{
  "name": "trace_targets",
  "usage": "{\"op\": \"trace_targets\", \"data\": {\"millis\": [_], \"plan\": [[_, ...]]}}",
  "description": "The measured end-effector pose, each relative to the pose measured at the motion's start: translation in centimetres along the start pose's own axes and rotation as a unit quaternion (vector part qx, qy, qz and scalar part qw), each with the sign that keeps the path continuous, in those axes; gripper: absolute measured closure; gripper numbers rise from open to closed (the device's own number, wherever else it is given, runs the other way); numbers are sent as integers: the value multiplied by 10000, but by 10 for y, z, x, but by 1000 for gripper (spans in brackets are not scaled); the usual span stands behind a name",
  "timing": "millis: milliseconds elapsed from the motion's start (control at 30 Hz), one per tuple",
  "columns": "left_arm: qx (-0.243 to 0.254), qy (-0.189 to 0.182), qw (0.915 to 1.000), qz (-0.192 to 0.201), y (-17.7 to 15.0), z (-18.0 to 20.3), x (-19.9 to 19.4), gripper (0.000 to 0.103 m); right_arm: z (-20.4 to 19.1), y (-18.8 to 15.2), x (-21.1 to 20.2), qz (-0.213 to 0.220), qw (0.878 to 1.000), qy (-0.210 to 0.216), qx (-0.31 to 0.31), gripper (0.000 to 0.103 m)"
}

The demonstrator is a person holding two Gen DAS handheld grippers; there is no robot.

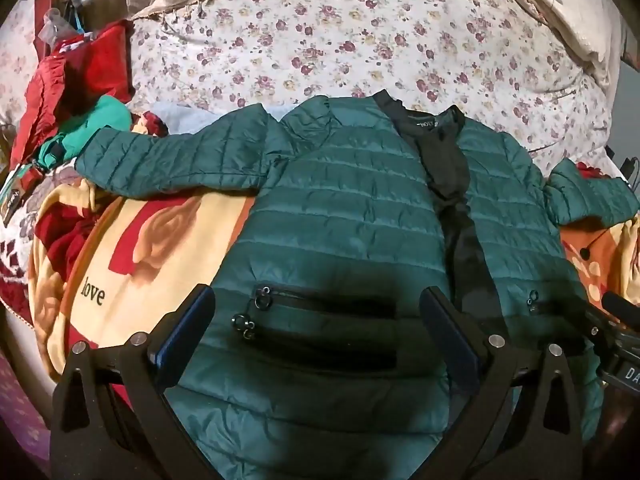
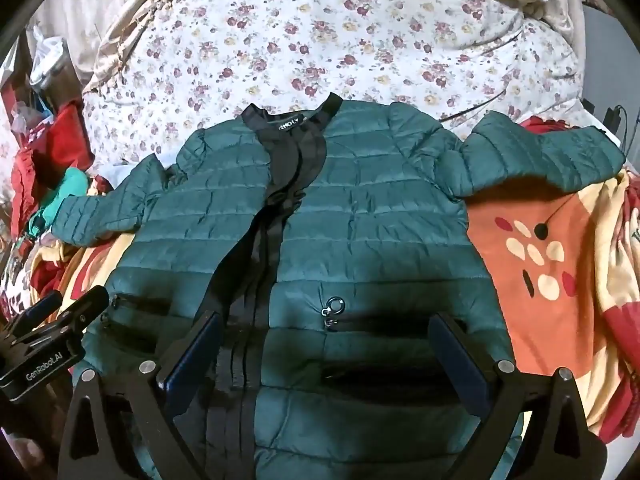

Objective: Fold large clothes

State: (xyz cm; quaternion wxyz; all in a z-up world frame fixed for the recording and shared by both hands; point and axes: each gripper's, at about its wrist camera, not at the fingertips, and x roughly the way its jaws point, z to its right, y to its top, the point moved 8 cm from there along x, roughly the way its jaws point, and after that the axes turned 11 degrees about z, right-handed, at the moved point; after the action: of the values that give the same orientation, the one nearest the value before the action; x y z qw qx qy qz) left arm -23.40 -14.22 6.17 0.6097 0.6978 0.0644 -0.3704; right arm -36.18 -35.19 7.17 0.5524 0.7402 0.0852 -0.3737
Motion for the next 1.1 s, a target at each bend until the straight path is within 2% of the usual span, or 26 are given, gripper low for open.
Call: {"op": "trace_targets", "data": {"millis": [433, 800, 933, 1100], "plan": [[29, -12, 10000, -21, -2, 6, 2, 1, -7, 4, 2, 275, 9994, -73, -199, 1], [28, -58, 10000, -6, -3, 8, 3, 1, -7, 1, 5, -58, 9998, 37, -180, 2], [44, -65, 10000, -13, -4, 9, 3, 1, -8, 1, 4, 15, 9998, 19, -188, 1], [47, -62, 10000, -7, -4, 8, 3, 1, -7, 0, 5, -133, 9997, -26, -227, 1]]}}
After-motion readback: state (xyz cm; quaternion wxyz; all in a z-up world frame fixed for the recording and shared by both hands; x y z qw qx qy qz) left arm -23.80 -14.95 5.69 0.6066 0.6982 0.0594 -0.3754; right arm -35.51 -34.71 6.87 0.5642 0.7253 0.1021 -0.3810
